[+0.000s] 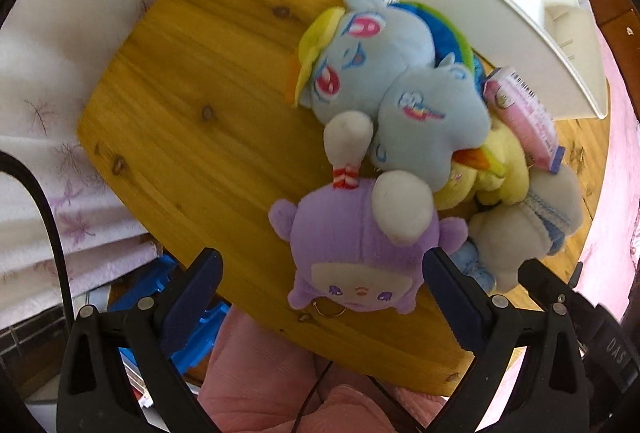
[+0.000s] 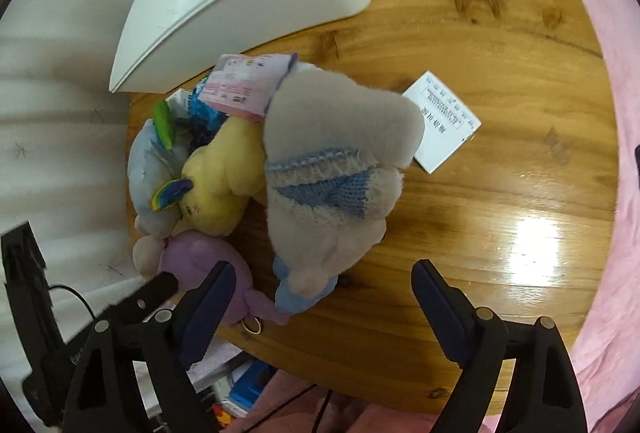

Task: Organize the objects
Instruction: 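Grasp the purple plush with the left tool while the right tool grasps the white plush, then lift the purple plush with the left tool while the right tool lifts the white plush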

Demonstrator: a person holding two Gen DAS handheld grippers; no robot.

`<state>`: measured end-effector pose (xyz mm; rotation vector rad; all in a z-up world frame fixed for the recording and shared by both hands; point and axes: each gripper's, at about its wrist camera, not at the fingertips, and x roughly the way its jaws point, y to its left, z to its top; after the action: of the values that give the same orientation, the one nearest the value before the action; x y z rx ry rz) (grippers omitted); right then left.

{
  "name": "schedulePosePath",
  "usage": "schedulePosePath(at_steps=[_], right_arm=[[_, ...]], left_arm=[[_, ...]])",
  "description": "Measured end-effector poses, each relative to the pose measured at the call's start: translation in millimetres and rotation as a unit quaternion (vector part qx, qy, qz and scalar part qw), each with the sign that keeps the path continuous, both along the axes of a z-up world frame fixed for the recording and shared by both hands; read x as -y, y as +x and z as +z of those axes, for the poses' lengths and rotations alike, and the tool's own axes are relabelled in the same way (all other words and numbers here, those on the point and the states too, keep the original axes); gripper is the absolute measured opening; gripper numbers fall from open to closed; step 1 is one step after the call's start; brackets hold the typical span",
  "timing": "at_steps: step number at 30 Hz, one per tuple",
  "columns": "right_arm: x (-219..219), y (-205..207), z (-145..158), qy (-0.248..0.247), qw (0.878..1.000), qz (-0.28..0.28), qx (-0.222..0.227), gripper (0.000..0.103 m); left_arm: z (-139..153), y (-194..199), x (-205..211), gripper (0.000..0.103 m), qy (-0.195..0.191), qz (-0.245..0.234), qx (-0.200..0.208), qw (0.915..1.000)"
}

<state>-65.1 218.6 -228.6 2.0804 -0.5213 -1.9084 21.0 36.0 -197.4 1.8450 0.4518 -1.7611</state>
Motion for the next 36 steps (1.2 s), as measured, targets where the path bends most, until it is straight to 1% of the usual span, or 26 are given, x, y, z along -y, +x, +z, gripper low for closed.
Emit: schedulePosePath(at_steps=[5,9,13,15,17,20,24,27,31,36], right_arm=[[4,-4,-6,-0.004,1.000,0.006,0.000,0.085],[7,-7,-11,-0.010,1.000,0.001,0.006,0.079],[7,-8,-15,-0.020,1.000,-0.009,0.017,0.074],[7,-9,-16,-0.024,0.999,-0.010,0.019,0.069],[6,-8,-17,-0.033,0.999,-0.015,0.025,0.065],[2,-8,-17,-0.038,0.999,-0.023,0.030,0.056],[-2,-5,-15,-0.041,0.998,-0.026,0.028,0.052],[-5,-2,-12,-0.042,0.998,-0.028,0.024,0.048],[-7,2,-6,-0.041,0.999,-0.021,0.015,0.046],[-14,7,4,-0.048,0.999,-0.025,0.009,0.044]], left_arm=[[-8,-2,-3,0.098,0.018,0.021,0.008,0.9996],[-11,-12,-9,0.098,0.020,0.015,0.014,0.9996],[-14,-20,-15,0.093,0.027,0.011,0.017,0.9994],[-15,-23,-17,0.092,0.033,0.010,0.019,0.9992],[-18,-27,-19,0.087,0.048,0.007,0.023,0.9986],[-17,-33,-19,0.086,0.055,0.006,0.022,0.9983],[-19,-32,-3,0.084,0.057,0.000,0.020,0.9982],[-14,-32,-4,0.080,0.059,-0.006,0.021,0.9980],[-10,-36,-7,0.074,0.058,-0.016,0.022,0.9979],[-3,-38,-8,0.073,0.058,-0.026,0.030,0.9975]])
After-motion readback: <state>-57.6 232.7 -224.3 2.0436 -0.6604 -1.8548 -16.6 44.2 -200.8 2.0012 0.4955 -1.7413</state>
